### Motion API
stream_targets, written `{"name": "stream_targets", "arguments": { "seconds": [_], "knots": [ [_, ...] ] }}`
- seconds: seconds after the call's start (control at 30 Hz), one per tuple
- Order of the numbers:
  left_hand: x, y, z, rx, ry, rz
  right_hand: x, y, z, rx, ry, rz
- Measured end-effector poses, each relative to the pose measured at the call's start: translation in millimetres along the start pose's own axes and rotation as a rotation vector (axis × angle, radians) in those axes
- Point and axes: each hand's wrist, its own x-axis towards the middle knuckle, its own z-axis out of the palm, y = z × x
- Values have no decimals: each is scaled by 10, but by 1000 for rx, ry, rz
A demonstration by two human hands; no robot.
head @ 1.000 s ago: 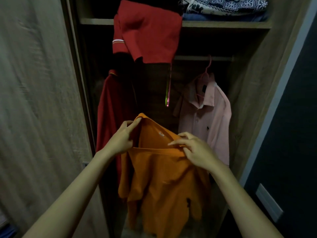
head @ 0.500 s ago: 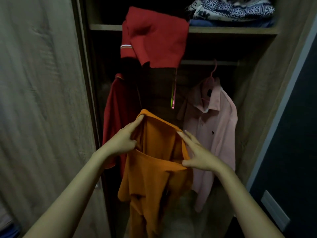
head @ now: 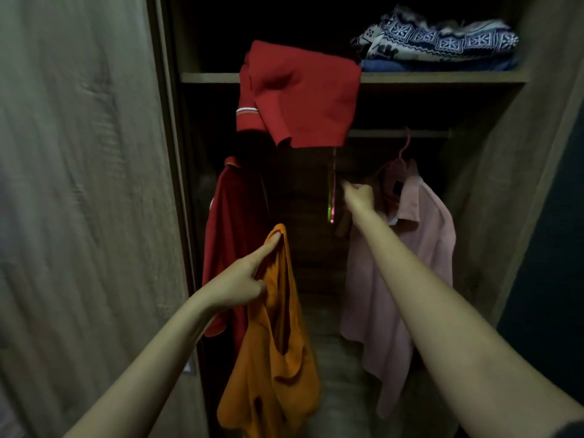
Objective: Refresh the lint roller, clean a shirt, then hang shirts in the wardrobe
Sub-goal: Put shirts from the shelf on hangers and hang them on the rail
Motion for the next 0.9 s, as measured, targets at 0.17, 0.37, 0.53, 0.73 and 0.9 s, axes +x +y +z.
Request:
{"name": "stream_targets", "arguments": {
  "seconds": [0.17,0.37,0.53,0.73,0.9],
  "knots": [
    [-23,-40,-87,18,13,1,229,138,230,-36,16,80],
    [-79,-128,-154,60,60,33,202,119,323,74,26,88],
    [-116,-189,-166,60,89,31,184,-37,496,-15,-45,56],
    [-138,-264,-198,1,126,16,62,12,615,314,-220,229],
    [-156,-287,-217,-34,161,27,-113,54,571,356,-253,226]
  ]
}}
